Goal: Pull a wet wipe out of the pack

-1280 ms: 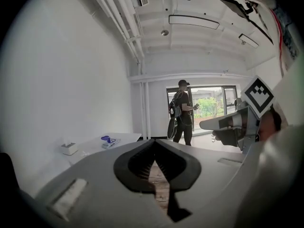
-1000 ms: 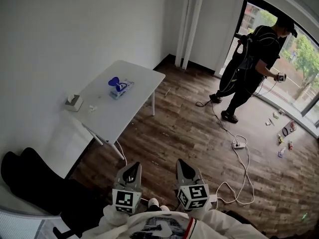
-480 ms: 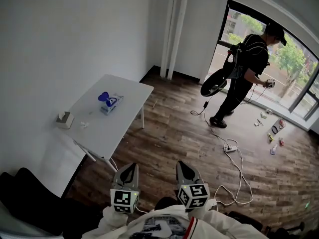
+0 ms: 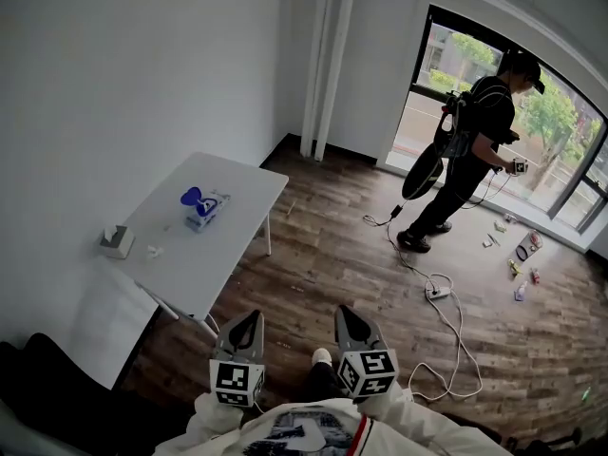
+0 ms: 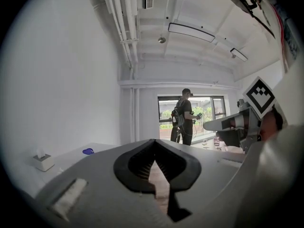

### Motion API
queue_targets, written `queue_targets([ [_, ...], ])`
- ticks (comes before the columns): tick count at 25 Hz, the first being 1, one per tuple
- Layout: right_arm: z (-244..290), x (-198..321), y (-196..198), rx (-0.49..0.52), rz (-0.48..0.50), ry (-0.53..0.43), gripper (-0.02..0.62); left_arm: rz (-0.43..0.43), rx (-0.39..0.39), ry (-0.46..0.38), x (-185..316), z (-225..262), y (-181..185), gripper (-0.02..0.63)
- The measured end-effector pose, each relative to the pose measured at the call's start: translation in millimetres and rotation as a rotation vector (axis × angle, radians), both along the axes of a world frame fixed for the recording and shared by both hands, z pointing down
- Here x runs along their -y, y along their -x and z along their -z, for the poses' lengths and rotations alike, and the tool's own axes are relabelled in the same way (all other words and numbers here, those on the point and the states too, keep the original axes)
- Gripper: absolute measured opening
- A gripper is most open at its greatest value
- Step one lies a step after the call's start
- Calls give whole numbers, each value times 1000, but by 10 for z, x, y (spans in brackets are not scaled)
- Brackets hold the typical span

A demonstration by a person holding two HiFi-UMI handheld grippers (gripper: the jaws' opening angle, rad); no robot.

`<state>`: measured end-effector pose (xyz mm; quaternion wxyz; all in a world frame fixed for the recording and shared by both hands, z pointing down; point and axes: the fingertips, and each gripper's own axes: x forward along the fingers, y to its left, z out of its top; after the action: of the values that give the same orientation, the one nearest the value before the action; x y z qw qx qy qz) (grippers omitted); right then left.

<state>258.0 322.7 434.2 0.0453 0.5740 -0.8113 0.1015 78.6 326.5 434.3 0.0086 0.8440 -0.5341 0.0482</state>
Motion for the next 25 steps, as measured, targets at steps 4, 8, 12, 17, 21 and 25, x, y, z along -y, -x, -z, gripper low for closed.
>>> queue_targets([
  [4, -110, 287, -26, 22, -4, 27, 5, 0, 7, 22, 234, -82, -22, 5],
  [8, -142, 641, 14, 19, 25, 28, 5, 25, 12, 33, 556, -120, 24, 5],
  [12, -214, 997, 26, 35, 47, 60, 5, 59, -4, 58, 871, -177, 45, 5],
  [17, -210, 1414, -14, 38, 77, 73, 5, 79, -2, 76, 1236, -186, -12, 5],
  [21, -251, 1686, -95, 43, 89, 87, 5, 84, -2, 90, 1503, -187, -114, 5],
  [25, -329, 1967, -220, 45, 95, 108, 5, 96, -1, 106, 1770, -234, -230, 5],
])
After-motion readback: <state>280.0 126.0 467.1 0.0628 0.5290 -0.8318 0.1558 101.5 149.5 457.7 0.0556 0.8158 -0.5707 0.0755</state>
